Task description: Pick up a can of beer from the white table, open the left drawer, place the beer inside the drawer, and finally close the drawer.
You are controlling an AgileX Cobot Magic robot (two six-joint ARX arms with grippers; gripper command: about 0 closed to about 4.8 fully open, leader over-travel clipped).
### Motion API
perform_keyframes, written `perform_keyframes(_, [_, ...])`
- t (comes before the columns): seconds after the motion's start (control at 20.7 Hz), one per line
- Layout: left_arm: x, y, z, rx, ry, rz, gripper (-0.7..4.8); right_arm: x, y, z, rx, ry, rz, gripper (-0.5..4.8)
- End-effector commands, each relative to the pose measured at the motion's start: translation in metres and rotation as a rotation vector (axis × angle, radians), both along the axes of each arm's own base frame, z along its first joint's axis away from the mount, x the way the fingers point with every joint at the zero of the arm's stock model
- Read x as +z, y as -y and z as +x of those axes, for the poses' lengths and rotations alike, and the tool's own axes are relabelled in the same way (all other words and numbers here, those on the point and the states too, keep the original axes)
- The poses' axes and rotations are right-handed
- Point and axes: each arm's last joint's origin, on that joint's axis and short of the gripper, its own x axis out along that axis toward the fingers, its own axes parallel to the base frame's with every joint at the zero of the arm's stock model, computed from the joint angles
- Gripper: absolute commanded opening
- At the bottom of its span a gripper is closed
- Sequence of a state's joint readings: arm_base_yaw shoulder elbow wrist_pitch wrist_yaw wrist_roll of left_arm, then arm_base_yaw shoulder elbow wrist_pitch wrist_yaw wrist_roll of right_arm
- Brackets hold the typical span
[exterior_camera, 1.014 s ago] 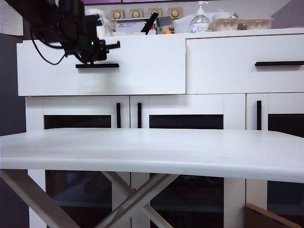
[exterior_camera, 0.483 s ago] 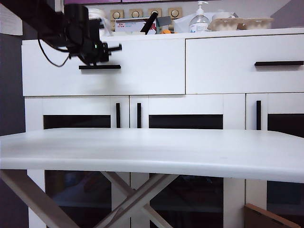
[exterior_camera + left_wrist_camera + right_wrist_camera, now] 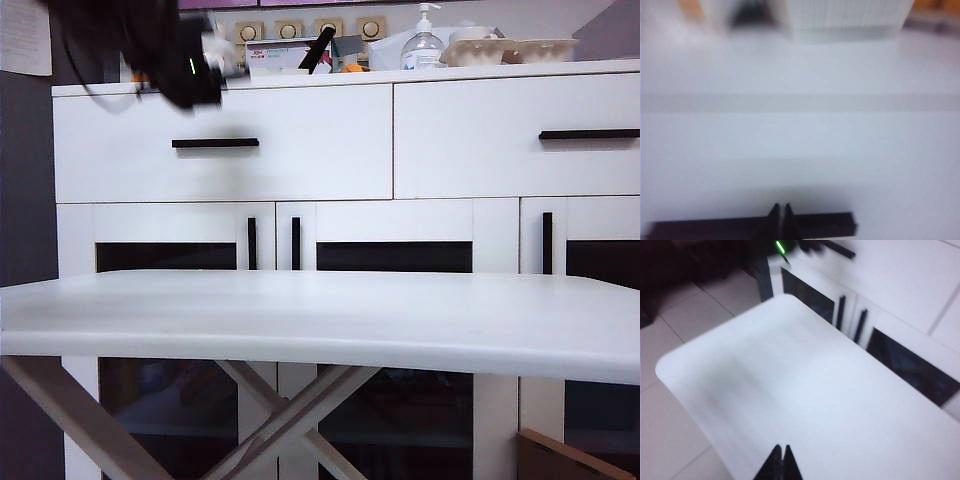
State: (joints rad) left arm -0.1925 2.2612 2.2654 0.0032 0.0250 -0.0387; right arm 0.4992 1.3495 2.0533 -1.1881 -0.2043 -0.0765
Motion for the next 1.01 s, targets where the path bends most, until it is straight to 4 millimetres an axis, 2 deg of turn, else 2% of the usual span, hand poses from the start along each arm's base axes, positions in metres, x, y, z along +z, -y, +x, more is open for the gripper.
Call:
perform_keyframes(0.05, [0.033,-0.005,-0.031,-0.019,-0.103,0.018,-0.06,0.004,0.009,-0.016,0.001,0.011,-0.005,-0.01])
perform_keyframes(0.19, [0.061,-0.008,-0.06,-0.098,-0.145,0.019,-0.05,0.012,0.02,-0.036,0.013,0.087,-0.014,-0.01])
perform_keyframes(0.29, [0.088,-0.012,-0.085,-0.116,-0.123,0.017,-0.06,0.014,0.028,-0.049,0.002,0.11,-0.023,-0.01])
perform_keyframes(0.48, [0.13,-0.021,-0.129,-0.117,-0.036,0.008,-0.05,-0.005,0.035,-0.061,-0.009,0.089,-0.058,-0.01])
perform_keyframes(0.68, [0.152,-0.023,-0.178,-0.144,-0.042,0.05,-0.06,-0.053,0.04,-0.075,0.042,0.113,0.036,-0.01])
perform_keyframes(0.82, [0.162,-0.024,-0.218,-0.17,-0.009,0.091,-0.05,-0.091,0.048,-0.09,0.044,0.227,0.112,-0.01])
perform_keyframes(0.87, [0.162,-0.025,-0.226,-0.176,-0.001,0.09,-0.05,-0.1,0.05,-0.094,0.041,0.251,0.13,-0.01])
perform_keyframes(0.92, [0.161,-0.029,-0.244,-0.183,0.016,0.087,-0.05,-0.117,0.054,-0.102,0.042,0.283,0.147,-0.01])
perform_keyframes(1.01, [0.154,-0.035,-0.27,-0.195,0.025,0.09,-0.05,-0.137,0.06,-0.112,0.042,0.296,0.153,-0.01])
